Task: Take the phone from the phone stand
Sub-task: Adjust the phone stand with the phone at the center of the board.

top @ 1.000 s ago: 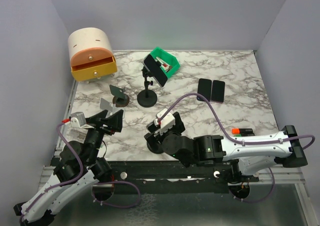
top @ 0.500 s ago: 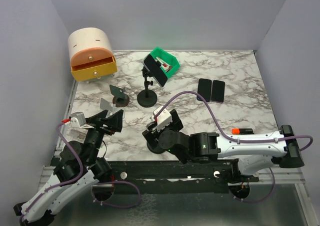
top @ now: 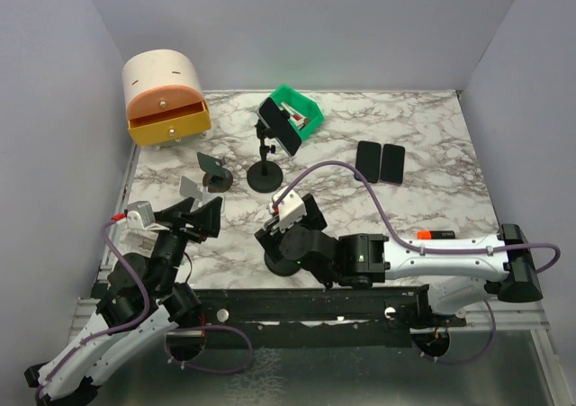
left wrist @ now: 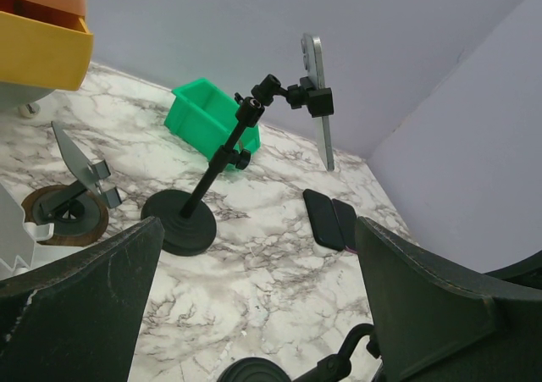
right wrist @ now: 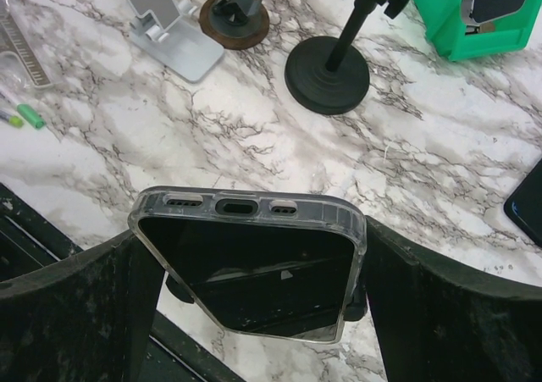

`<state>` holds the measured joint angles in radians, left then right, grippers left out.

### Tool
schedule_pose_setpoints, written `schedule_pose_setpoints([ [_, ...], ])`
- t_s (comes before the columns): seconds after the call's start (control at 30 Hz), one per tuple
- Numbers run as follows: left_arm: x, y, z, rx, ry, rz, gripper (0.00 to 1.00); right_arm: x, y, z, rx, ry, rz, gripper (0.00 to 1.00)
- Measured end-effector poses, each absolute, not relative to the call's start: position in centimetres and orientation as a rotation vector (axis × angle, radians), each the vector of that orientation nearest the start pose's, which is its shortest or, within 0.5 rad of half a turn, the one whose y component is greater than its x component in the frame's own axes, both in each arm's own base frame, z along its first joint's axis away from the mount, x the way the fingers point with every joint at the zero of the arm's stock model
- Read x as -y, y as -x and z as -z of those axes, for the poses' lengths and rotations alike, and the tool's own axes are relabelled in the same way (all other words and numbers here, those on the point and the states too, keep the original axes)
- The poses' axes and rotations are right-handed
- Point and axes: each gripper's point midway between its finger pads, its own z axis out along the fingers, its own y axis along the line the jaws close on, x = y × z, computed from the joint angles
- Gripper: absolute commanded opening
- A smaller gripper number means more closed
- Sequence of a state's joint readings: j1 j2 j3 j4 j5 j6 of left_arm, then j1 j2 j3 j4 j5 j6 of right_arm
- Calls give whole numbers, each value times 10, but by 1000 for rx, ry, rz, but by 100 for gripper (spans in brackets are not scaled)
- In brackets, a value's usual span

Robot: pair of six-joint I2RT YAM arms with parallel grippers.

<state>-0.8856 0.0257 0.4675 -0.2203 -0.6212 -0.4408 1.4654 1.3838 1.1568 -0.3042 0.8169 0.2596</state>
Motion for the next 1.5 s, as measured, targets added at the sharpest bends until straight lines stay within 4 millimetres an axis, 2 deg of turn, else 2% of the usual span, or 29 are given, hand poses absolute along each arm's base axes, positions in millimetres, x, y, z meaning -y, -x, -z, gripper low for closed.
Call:
schedule_pose_setpoints([
  [0.1,85,-183,-292,-1408,225,683,95,-364,-160,-239,-1813,685,-299,81],
  [0.33,85,-183,-291,-1412,224,681,94,-363,-162,-240,-1812,690,-299,49],
  [0.57,88,-182,-292,-1410,210,695,91,-353,-161,-243,-1818,699,-286,32],
  [0.67,96,-181,-293,-1400,178,727,90,-341,-161,-246,-1822,708,-262,28],
  [0.87,125,-181,-291,-1409,76,795,90,-310,-165,-259,-1809,726,-158,26],
  [1.1,175,-181,-280,-1434,-73,930,89,-285,-174,-283,-1776,687,-101,25],
  [1.17,191,-179,-270,-1449,-121,981,89,-279,-179,-283,-1785,663,-105,24],
  [1.33,212,-176,-248,-1497,-171,1051,87,-252,-199,-272,-1843,579,-122,23],
  [1.4,215,-174,-247,-1498,-177,1071,87,-245,-204,-269,-1860,561,-115,23],
  [1.5,217,-171,-252,-1468,-181,1104,85,-248,-202,-266,-1880,564,-149,22],
])
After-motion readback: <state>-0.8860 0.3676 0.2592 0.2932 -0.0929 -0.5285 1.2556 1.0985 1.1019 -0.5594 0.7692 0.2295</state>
